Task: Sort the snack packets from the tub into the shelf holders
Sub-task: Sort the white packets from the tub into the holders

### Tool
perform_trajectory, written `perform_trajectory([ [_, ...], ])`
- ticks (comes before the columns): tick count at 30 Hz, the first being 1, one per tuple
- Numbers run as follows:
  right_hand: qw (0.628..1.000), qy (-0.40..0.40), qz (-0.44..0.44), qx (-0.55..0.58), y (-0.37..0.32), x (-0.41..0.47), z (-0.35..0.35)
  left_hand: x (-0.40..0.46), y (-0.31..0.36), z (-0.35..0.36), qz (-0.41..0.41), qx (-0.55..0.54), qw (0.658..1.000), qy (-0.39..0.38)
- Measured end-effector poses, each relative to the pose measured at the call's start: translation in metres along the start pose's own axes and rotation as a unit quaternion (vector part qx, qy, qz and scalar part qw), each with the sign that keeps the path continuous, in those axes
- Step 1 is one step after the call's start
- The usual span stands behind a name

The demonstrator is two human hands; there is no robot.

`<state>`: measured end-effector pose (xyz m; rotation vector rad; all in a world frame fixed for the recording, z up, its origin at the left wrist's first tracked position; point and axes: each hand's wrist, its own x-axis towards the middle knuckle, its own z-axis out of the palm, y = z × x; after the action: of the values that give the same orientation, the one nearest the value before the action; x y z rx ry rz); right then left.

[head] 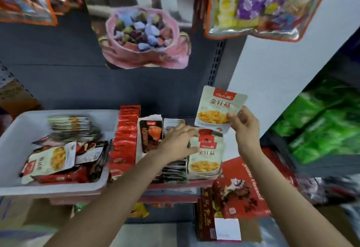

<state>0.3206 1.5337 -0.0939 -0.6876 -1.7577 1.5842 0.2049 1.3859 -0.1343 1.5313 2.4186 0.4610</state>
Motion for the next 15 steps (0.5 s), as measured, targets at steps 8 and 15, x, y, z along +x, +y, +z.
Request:
perform_trajectory([
  [8, 0.992, -0.101, 0.077, 0.015, 0.029, 0.002, -0.019, -0.017, -0.003, 0.005, 0.023, 0.002, 0.999, 0.041],
  [15, 0.956, -0.188, 0.092, -0.205, 0.041, 0.004, -0.023, -0.016, -0.002, 0.006, 0.007, -0.016, 0.999, 0.037],
])
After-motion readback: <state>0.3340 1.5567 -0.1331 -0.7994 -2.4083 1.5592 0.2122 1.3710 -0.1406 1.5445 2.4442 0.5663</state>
